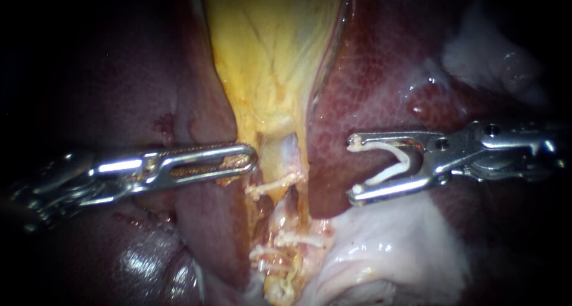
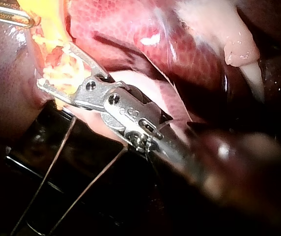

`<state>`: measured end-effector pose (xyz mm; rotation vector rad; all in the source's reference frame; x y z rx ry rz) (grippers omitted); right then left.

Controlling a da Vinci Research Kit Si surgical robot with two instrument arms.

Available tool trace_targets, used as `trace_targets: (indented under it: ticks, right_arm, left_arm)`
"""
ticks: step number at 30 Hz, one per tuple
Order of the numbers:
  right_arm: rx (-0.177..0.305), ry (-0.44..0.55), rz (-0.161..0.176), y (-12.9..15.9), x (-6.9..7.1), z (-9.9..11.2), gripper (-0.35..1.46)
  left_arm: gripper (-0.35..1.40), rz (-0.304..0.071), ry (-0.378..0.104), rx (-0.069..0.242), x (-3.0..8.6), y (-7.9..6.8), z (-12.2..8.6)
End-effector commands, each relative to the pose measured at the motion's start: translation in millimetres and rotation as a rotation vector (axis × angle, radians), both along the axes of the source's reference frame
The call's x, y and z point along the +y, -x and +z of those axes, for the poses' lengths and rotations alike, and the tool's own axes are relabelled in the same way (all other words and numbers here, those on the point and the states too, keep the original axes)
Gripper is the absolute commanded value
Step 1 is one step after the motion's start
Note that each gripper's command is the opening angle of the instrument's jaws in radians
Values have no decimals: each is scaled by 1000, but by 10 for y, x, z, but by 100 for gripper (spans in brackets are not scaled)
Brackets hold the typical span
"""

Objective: Clipping second clip right tube

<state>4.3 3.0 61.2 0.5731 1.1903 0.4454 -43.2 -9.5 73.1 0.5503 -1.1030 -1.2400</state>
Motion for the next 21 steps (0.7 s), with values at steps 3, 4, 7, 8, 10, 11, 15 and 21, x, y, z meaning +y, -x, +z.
trace_targets:
  ticks: [3, 4, 7, 8, 10, 11, 15, 21]
  right_arm:
    - [0, 1, 0, -1, -1, 1, 60]
    - [0, 1, 0, -1, -1, 2, 60]
    - [3, 6, -5, -5, -8, 10, 60]
    - [8, 8, -8, -7, -12, 16, 60]
    - [0, 11, -18, -13, -20, 29, 60]
    - [-9, 6, -28, -17, -27, 40, 60]
    - [-42, -30, -48, -33, -51, 84, 60]
    - [-73, -73, -65, -56, -76, 149, 59]
  left_arm:
    - [-35, 3, -3, -4, 2, -6, -7]
    - [-35, 6, -7, -7, 5, -11, -13]
    - [-35, -2, -17, 1, 15, -30, -33]
    - [-35, -8, -17, -2, 18, -36, -39]
    - [-35, -25, -22, -6, 23, -49, -51]
    - [-35, -32, -22, -8, 25, -54, -55]
    - [-35, -49, -11, -11, 33, -71, -70]
    - [-35, -57, -6, -13, 35, -78, -80]
